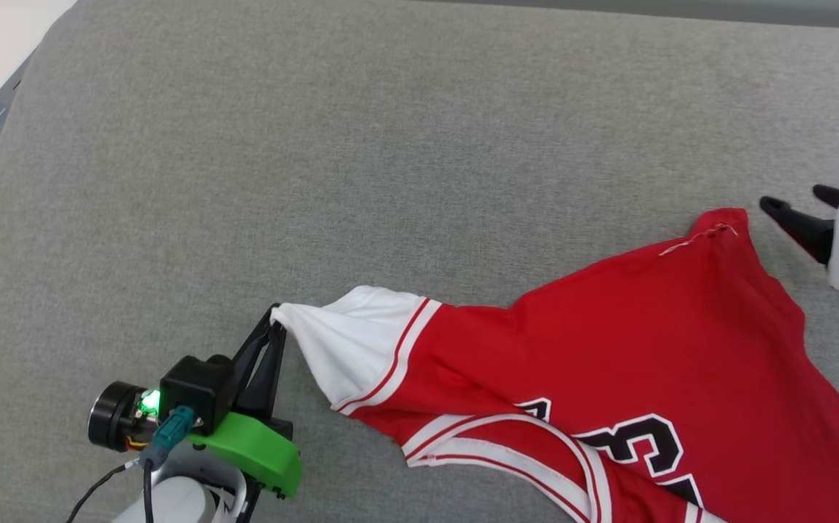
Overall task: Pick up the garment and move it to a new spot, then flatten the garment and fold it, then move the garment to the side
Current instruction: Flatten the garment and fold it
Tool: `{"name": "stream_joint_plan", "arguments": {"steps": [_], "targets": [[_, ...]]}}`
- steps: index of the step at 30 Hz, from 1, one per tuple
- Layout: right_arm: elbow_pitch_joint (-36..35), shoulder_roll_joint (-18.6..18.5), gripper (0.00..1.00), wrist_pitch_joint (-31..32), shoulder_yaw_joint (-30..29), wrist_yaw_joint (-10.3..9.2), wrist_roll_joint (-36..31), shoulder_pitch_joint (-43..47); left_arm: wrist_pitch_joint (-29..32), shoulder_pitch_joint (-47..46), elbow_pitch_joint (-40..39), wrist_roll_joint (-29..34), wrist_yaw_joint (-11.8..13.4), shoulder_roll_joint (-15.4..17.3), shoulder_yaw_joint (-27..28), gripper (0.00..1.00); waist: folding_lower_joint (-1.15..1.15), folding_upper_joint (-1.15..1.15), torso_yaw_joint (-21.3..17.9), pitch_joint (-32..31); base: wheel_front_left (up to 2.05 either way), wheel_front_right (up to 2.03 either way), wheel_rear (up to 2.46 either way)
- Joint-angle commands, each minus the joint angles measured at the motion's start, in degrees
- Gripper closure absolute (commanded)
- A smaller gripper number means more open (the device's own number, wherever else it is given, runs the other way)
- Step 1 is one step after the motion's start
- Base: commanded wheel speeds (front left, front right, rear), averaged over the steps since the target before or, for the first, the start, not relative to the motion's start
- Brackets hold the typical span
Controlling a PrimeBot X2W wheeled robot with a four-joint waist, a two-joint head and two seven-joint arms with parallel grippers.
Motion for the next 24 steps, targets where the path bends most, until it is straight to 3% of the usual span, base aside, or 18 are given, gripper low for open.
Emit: {"name": "stream_joint_plan", "arguments": {"steps": [1,9,18,19,20,21,24], "targets": [[2.0,1.2,0.00,-0.6,0.4,-0.03,0.0,-1.3,-0.1,-1.1,0.3,0.4,-0.4,-0.4,-0.1,1.00,0.00,0.26,1.4,1.4,0.00,0.00,0.00],[15.3,6.5,0.00,-6.0,2.5,-0.03,0.4,-4.0,-0.5,-2.3,1.9,0.4,-1.5,-1.4,-0.2,1.00,0.00,0.26,2.7,2.5,0.00,0.00,0.00],[24.9,7.1,0.00,-8.9,11.3,-0.03,0.5,-2.9,-0.9,-3.6,4.0,0.4,-2.9,-2.7,-0.4,1.00,0.00,0.26,3.5,2.9,0.00,0.00,0.00],[25.2,6.9,0.31,-9.0,12.6,-0.03,0.6,-2.9,-0.9,-3.5,4.3,0.4,-3.0,-2.8,-0.4,1.00,0.00,0.26,3.4,2.8,0.00,0.00,0.00],[25.4,6.6,0.76,-9.5,13.3,-0.03,0.7,-3.1,-1.0,-3.4,4.5,0.4,-3.1,-2.9,-0.4,1.00,0.00,0.26,3.3,2.8,0.00,0.00,0.00],[25.7,6.4,1.00,-10.4,13.9,-0.03,0.8,-3.4,-1.0,-3.4,4.8,0.4,-3.3,-3.1,-0.3,1.00,0.00,0.26,3.2,2.6,0.00,0.00,0.00],[26.2,5.6,1.00,-12.7,15.6,-0.03,0.6,-4.5,-1.1,-3.2,5.5,0.4,-3.7,-3.6,-0.4,1.00,0.00,0.26,2.7,2.0,0.00,0.00,0.00]]}}
